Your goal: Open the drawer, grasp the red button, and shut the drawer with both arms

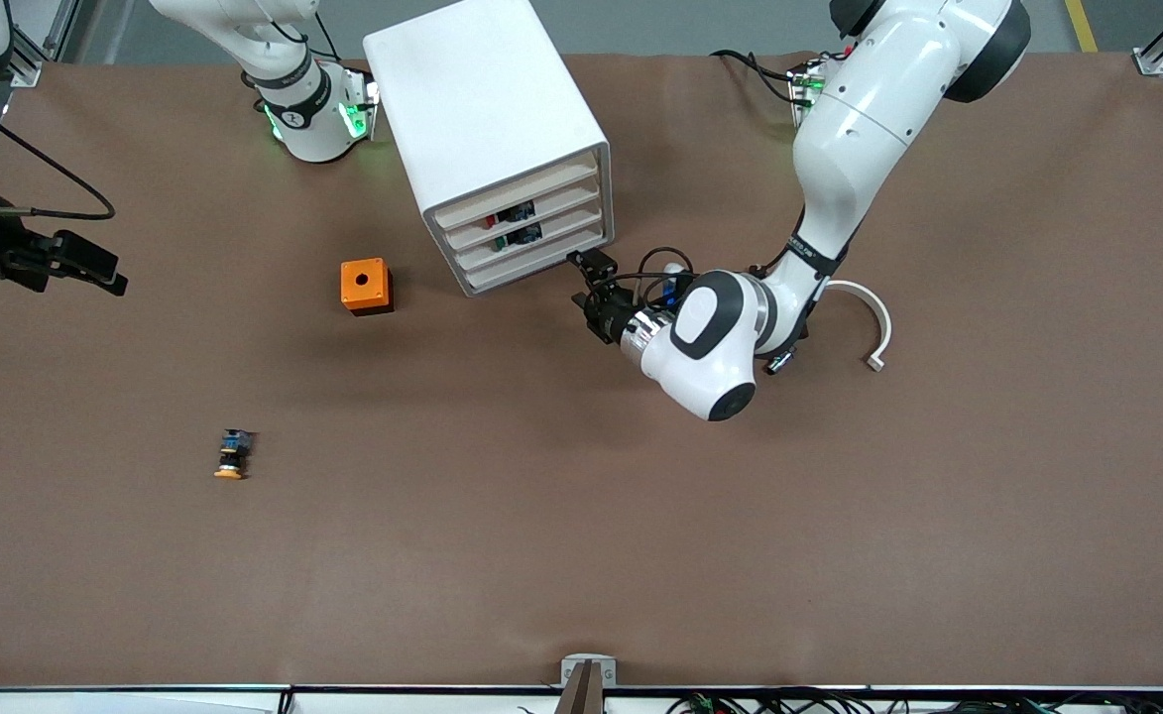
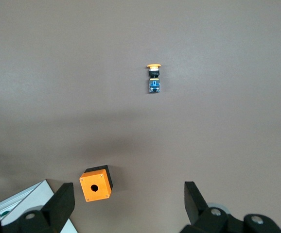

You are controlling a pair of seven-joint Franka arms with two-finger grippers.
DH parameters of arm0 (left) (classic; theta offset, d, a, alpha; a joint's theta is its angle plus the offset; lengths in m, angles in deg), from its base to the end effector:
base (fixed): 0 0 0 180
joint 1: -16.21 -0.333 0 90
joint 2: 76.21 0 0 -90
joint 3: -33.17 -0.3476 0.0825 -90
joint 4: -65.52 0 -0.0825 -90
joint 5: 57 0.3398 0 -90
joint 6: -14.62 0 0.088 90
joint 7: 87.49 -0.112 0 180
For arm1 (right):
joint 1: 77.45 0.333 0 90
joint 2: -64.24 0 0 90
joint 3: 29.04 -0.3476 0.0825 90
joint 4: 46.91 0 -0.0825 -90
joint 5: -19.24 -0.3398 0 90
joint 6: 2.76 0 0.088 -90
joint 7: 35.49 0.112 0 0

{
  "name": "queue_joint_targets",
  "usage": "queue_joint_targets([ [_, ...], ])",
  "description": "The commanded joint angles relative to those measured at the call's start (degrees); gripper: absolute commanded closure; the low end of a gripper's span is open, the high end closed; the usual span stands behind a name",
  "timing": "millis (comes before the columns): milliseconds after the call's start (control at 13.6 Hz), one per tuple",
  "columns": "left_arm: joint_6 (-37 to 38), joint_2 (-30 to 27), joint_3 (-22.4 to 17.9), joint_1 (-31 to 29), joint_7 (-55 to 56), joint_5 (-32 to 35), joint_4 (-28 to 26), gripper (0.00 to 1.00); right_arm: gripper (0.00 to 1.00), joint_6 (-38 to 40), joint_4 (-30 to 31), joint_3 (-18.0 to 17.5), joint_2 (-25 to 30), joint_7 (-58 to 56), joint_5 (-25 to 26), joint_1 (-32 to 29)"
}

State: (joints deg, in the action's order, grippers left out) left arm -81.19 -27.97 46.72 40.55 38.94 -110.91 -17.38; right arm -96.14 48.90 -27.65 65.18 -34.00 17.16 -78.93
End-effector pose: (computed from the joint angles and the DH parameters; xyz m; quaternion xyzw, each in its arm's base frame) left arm 0.4972 -0.4457 0.2562 -0.4471 -0.6943 0.5313 0.1892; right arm 0.5070 -0.0217 0.6211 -0.9990 0.0393 0.0128 0.0185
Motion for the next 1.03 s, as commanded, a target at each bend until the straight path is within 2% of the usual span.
queue_joint_targets([
  [0, 4.65, 1.15, -0.28, 1.33, 4.24, -3.31, 1.08, 0.29, 0.0, 0.47, 0.16, 0.11, 0.38, 0.0, 0.41, 0.42],
  [221, 6.52, 1.68, -0.28, 3.34, 7.77, -3.4, 1.08, 0.33, 0.0, 0.47, 0.16, 0.1, 0.38, 0.0, 0.41, 0.51],
  [368, 6.6, 2.12, -0.28, 4.22, 7.95, -3.4, 1.08, 0.43, 0.0, 0.56, 0.16, 0.1, 0.38, -0.26, 0.41, 0.25],
  [663, 7.92, 2.82, -0.37, 6.51, 9.53, -3.4, 0.91, 0.46, 0.0, 0.56, 0.16, 0.1, 0.38, -0.09, 0.41, 0.51],
  [958, 8.1, 2.91, -0.37, 7.56, 9.01, -3.14, 0.91, 0.77, 0.0, 0.74, 0.16, 0.02, 0.38, 0.0, 0.41, 0.42],
])
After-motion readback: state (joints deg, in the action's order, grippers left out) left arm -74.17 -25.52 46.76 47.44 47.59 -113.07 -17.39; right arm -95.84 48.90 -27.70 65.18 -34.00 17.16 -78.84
